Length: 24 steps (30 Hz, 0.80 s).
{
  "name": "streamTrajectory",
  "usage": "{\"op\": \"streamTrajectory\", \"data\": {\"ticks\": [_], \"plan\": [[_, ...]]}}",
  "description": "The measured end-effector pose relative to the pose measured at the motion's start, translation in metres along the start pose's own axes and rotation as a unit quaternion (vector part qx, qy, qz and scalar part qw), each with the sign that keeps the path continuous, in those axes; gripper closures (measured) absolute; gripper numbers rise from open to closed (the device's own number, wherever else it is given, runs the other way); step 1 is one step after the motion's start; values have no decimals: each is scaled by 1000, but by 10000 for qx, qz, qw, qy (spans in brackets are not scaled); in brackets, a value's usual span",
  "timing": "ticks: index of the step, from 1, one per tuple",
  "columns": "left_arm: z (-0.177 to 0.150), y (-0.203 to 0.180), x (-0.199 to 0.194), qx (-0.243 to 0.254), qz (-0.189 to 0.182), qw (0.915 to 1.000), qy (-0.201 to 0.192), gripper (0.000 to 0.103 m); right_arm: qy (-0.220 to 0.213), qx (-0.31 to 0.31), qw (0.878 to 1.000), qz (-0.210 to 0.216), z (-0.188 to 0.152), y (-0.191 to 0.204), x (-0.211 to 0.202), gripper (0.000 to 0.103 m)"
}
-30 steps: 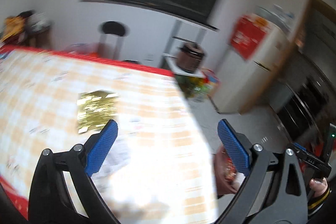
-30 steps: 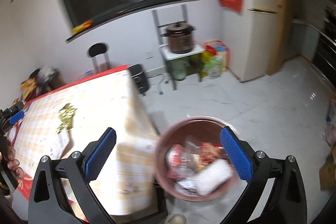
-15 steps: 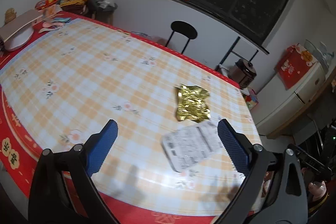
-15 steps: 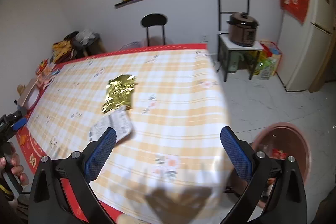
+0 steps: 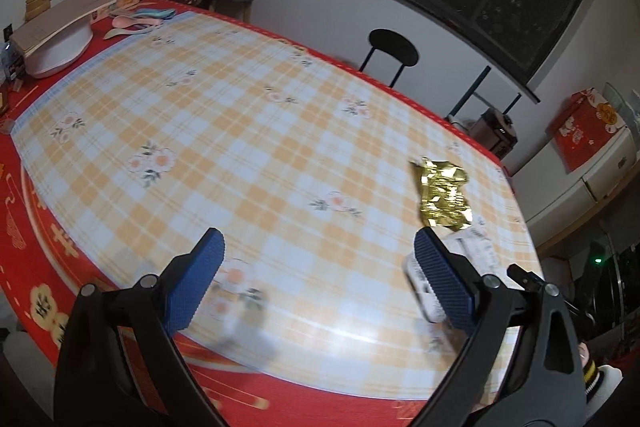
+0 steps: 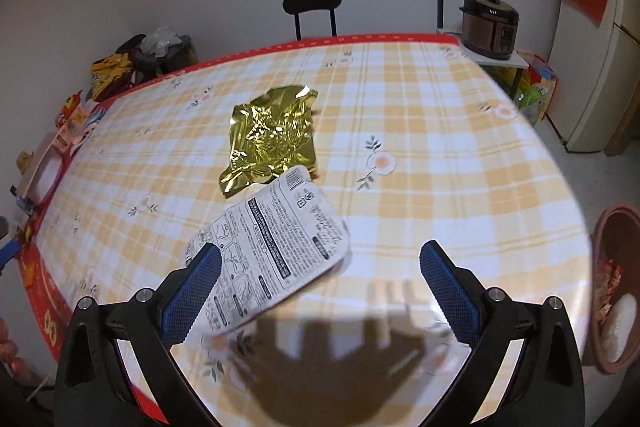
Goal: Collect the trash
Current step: 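Move the right tool to the white paper leaflet and grasp it, then grasp the gold foil wrapper with the left tool while the right tool holds the leaflet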
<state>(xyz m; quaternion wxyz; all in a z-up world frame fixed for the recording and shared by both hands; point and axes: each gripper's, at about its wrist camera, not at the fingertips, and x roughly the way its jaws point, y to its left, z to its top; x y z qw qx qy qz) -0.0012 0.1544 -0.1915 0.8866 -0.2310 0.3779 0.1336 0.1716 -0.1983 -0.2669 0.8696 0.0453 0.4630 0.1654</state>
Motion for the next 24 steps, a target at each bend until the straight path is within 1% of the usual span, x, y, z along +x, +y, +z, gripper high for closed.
{"op": "streamTrajectory", "data": {"ticks": [2, 5, 10, 14, 18, 22, 23, 24], "plan": [[5, 13, 3, 23, 38, 10000, 36, 9, 32, 171, 9997, -180, -1, 5, 19, 5], [11, 25, 8, 77, 71, 9999, 92, 9, 106, 415, 9986, -319, -4, 9, 40, 5], [20, 39, 17, 176, 53, 9997, 174, 9, 232, 653, 9966, -443, -7, 13, 61, 5], [25, 45, 24, 198, -24, 9995, 233, 9, 344, 668, 9963, -408, -8, 20, 69, 5], [24, 49, 29, 158, -84, 9994, 299, 9, 355, 658, 9962, -446, -6, 25, 73, 5], [22, 53, 32, 66, -80, 9994, 334, 9, 403, 675, 9961, -411, -3, 26, 74, 5], [22, 54, 32, 32, -76, 9994, 336, 9, 411, 670, 9962, -368, -3, 27, 74, 6], [21, 55, 33, 6, -71, 9994, 339, 9, 413, 649, 9965, -330, -3, 27, 74, 10]]}}
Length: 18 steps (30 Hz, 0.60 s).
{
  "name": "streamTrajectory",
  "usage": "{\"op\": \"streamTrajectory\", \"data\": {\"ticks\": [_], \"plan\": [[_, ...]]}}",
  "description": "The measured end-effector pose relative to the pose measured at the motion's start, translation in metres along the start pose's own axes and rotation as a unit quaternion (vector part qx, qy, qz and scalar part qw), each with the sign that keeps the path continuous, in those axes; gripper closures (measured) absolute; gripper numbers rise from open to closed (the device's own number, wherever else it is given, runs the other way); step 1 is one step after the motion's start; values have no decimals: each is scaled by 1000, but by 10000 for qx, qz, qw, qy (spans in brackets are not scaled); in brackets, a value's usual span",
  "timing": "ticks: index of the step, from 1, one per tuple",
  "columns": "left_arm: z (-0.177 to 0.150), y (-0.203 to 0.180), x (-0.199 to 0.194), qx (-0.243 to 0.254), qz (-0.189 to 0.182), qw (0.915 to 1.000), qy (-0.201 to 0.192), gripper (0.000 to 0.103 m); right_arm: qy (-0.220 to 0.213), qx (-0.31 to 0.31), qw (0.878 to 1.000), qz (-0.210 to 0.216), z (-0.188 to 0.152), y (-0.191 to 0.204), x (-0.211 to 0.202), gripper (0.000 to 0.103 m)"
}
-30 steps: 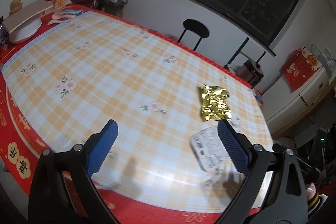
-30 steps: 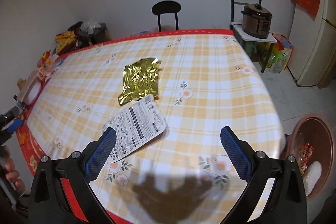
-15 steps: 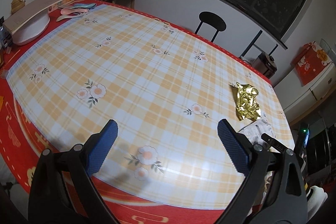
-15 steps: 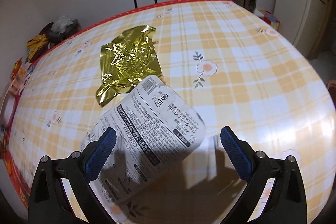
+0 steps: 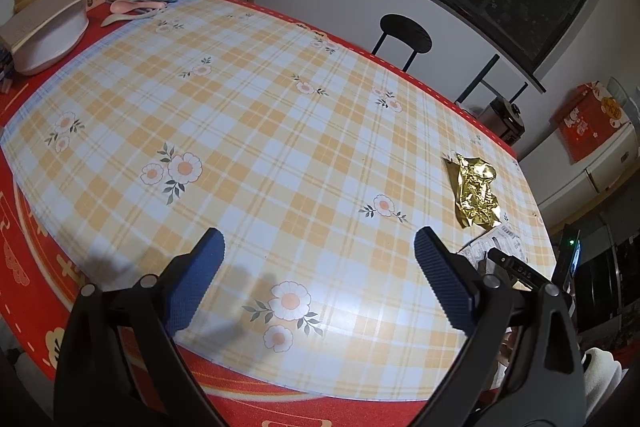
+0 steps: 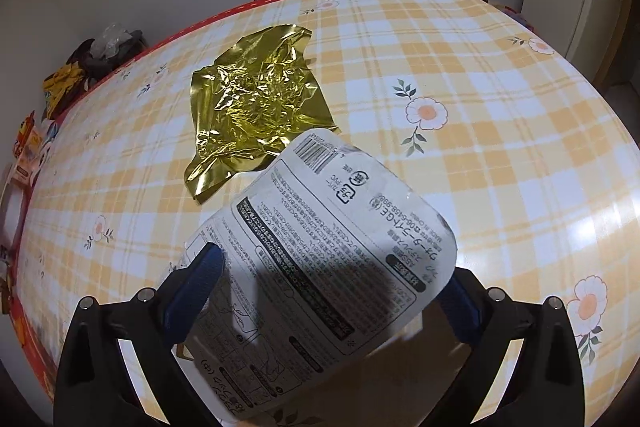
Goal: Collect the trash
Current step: 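Grasp the gold foil wrapper with the left tool while the right tool holds the leaflet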
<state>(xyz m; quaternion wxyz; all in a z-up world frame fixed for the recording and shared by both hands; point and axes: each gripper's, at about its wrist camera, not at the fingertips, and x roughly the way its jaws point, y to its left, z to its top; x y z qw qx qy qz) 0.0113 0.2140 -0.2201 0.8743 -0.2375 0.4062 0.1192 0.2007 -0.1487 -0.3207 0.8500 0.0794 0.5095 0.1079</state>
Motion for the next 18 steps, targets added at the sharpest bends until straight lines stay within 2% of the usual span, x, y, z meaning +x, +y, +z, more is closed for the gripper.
{"op": "streamTrajectory", "data": {"ticks": [3, 6, 8, 9, 10, 11, 13, 16, 18], "plan": [[-2, -1, 4, -50, 11, 10000, 46, 9, 65, -98, 9999, 64, 0, 0, -2, 21], [-3, -9, 9, -29, -33, 9999, 90, 9, 147, -28, 9994, 309, 0, -7, -7, 33], [-2, -20, 13, 44, -94, 9999, 101, 9, 137, 4, 9989, 445, 1, -12, -13, 43], [-2, -24, 14, 77, -119, 9998, 102, 9, 121, 0, 9986, 507, 2, -14, -16, 53], [-1, -32, 16, 153, -162, 9997, 111, 9, 84, -18, 9982, 587, 3, -15, -23, 61], [-1, -37, 18, 204, -186, 9995, 118, 9, 41, -30, 9980, 634, 5, -17, -29, 64], [0, -52, 22, 363, -273, 9989, 138, 9, -78, -8, 9969, 784, 9, -22, -43, 78], [2, -80, 33, 613, -461, 9969, 189, 9, -315, 44, 9946, 988, 16, -31, -68, 91], [3, -96, 39, 735, -577, 9954, 214, 9, -466, 73, 9929, 1093, 20, -39, -83, 94]]}}
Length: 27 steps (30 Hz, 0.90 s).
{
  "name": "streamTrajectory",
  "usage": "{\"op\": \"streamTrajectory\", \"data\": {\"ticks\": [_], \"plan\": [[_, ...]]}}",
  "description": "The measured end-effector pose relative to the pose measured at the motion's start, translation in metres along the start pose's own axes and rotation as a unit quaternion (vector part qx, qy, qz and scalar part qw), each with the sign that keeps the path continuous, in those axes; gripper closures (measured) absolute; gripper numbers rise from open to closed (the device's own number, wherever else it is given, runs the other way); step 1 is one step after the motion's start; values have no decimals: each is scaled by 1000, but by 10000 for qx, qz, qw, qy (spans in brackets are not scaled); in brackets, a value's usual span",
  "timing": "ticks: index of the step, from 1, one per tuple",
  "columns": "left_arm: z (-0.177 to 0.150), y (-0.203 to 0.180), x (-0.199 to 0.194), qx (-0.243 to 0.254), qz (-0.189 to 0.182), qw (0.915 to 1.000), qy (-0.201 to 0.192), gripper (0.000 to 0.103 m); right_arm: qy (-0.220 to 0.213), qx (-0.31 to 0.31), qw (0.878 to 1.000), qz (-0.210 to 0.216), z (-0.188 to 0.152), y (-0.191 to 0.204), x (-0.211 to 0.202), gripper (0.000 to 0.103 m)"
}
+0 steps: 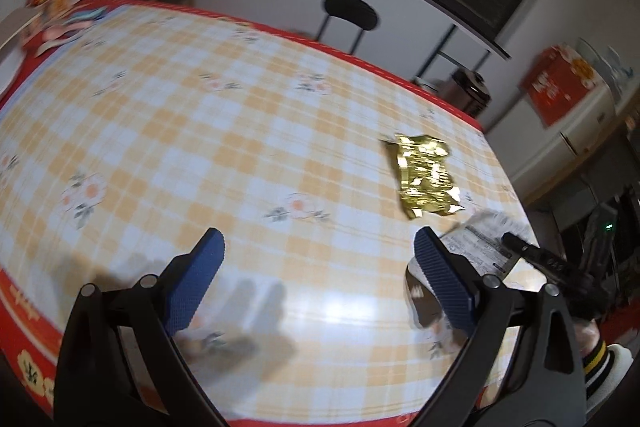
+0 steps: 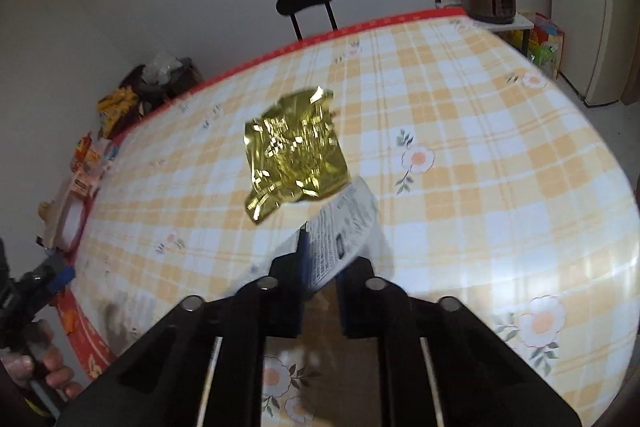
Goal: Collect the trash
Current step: 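Grasp the gold foil wrapper with the left tool while the right tool holds the leaflet, then drop the leaflet into the brown bin with the right tool while the left tool carries the foil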
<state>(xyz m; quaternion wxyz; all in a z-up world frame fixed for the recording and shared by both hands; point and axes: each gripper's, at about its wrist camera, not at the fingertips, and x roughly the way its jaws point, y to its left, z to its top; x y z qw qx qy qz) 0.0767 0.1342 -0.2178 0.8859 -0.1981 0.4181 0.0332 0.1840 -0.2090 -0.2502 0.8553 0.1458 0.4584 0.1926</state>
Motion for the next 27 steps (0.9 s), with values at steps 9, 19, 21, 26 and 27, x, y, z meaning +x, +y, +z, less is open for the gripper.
{"op": "streamTrajectory", "data": {"ticks": [9, 19, 21, 26, 27], "plan": [[20, -64, 71, 294, -592, 9977, 161, 10, -508, 131, 9985, -160, 18, -42, -67, 100], [55, -103, 201, 154, -697, 9957, 594, 39, -556, 310, 9965, -542, 25, -90, -103, 100], [58, -105, 217, 113, -663, 9955, 663, 43, -555, 294, 9963, -591, 26, -93, -108, 100], [63, -108, 244, 83, -549, 9959, 717, 54, -518, 310, 9958, -686, 26, -103, -116, 100], [64, -109, 244, 79, -541, 9963, 656, 57, -521, 319, 9957, -698, 26, -104, -116, 100]]}}
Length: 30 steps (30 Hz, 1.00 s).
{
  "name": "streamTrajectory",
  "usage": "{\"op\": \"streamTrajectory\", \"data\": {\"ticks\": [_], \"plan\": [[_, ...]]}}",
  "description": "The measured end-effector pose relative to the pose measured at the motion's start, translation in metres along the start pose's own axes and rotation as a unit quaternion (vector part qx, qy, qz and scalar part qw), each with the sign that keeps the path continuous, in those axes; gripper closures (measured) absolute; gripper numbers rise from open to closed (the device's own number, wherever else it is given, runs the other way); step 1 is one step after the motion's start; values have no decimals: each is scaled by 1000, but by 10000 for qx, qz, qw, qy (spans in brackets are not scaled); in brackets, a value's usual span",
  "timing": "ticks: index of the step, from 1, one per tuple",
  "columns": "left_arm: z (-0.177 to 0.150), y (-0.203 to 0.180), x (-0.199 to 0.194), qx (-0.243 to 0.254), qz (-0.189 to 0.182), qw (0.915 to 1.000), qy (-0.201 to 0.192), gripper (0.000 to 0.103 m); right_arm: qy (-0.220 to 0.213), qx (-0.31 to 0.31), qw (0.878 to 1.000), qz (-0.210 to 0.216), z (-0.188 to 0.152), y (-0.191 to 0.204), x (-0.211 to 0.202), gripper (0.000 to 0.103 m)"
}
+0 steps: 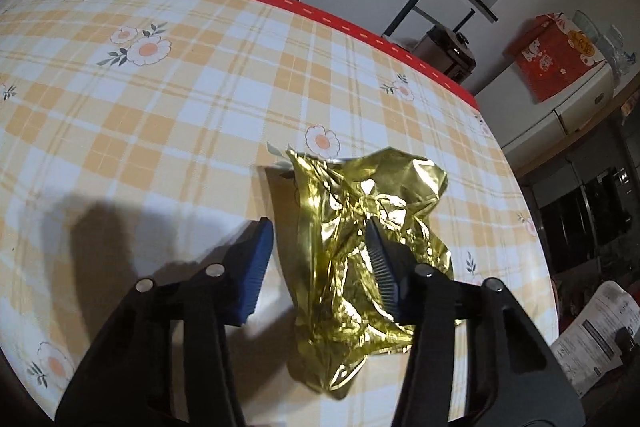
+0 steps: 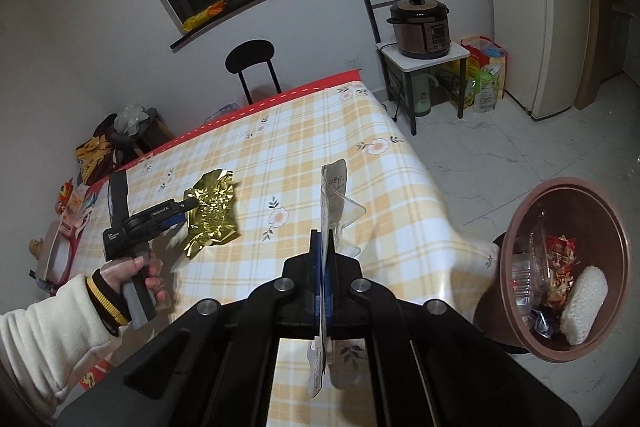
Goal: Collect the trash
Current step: 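Drop the leaflet into the brown bin with the right tool while the left tool carries the foil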
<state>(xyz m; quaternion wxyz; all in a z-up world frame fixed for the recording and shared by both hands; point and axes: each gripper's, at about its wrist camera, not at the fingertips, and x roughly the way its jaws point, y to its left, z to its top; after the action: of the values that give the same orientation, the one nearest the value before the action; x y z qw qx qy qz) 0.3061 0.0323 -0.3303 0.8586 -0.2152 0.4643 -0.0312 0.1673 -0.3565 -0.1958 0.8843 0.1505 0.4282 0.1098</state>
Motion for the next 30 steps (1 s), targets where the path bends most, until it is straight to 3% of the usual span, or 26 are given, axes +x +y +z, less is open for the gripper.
{"op": "streamTrajectory", "data": {"ticks": [1, 4, 5, 12, 22, 30], "plan": [[1, 0, 2, -10, -2, 10000, 8, 60, 0, 4, 10000, -11, 0, -1, -1, 100], [3, -2, 6, 0, 76, 10000, 60, 88, 8, 0, 10000, -19, 1, -2, -1, 100], [2, -3, 4, 44, 126, 9999, 27, 91, 10, -8, 10000, -8, 1, 0, -2, 100], [-10, -3, -38, 198, 92, 9995, -237, 95, -58, -151, 9997, 194, 8, 18, -4, 100], [-34, -16, -157, 466, -77, 9934, -1050, 96, -345, -372, 9972, 545, 17, 50, -24, 100], [-51, -35, -251, 621, -128, 9832, -1712, 96, -651, -399, 9943, 744, 19, 54, -50, 100]]}}
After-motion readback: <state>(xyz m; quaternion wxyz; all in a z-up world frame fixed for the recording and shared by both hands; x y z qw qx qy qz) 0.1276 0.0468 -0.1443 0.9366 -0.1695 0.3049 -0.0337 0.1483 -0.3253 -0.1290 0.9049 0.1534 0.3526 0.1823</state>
